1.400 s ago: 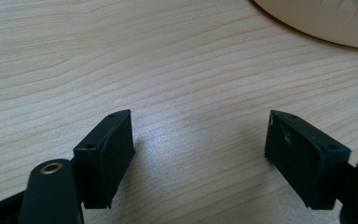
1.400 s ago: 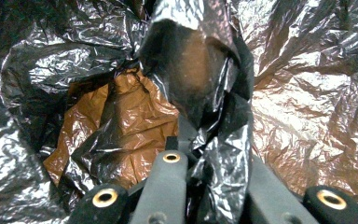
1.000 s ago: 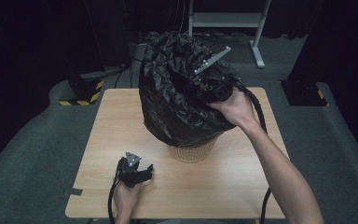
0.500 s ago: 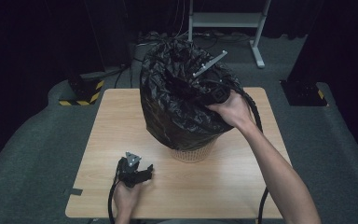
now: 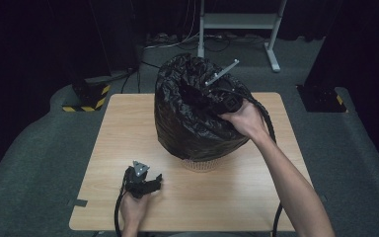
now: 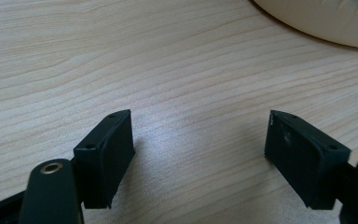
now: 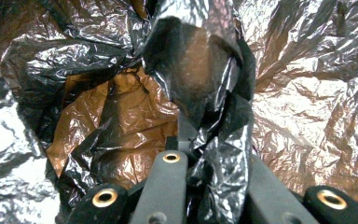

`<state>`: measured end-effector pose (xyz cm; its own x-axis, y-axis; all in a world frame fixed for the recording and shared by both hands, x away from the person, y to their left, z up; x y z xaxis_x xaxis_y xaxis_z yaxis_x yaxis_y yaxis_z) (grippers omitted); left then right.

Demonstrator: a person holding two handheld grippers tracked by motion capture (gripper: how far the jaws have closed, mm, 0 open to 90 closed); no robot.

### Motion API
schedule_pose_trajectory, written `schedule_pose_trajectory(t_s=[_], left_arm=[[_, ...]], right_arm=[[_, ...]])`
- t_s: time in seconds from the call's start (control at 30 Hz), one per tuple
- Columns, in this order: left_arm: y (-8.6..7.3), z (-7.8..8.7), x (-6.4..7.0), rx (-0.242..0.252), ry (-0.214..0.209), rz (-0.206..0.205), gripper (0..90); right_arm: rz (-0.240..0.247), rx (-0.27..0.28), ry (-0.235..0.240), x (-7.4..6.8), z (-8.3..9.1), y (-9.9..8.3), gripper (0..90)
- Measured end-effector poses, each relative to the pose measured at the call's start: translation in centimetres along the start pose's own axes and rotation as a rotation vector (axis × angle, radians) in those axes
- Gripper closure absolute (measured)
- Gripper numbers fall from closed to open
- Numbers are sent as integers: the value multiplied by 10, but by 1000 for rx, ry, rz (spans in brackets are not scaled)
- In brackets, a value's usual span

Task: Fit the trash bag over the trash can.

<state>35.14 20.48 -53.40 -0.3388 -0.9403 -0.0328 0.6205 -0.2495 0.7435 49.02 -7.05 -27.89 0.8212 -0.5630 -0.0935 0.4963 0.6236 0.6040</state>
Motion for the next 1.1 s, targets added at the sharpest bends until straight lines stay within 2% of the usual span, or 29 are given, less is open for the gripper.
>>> schedule_pose_trajectory(t_s=[0.3, 0.6, 0.7, 0.93, 1.1], left_arm=[[0, 0, 0, 0, 0, 0, 239], [0, 0, 0, 1, 0, 1, 238], [0, 0, 0, 3, -1, 3, 238], [0, 0, 0, 1, 0, 0, 238], [0, 0, 0, 2, 0, 1, 239]], right_arm=[[-13, -11, 2, 1, -7, -3, 885], [-3, -43, -13, -2, -11, -3, 883], [-3, -36, -12, -2, -10, -3, 872], [-11, 7, -19, -2, -5, -5, 649], [-8, 30, -15, -2, -2, -4, 577]])
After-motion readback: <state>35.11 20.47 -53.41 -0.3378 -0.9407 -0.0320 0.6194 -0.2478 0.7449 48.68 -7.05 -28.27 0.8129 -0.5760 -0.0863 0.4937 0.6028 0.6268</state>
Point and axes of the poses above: each handheld gripper's, and its own axes: z roughly backward along the jaws, y roughly out of its top, x roughly to its right, the point moved 1 cm from there along -z, roughly forward along the jaws, and after that the axes turned 3 degrees about -z, right-handed, at the moved point
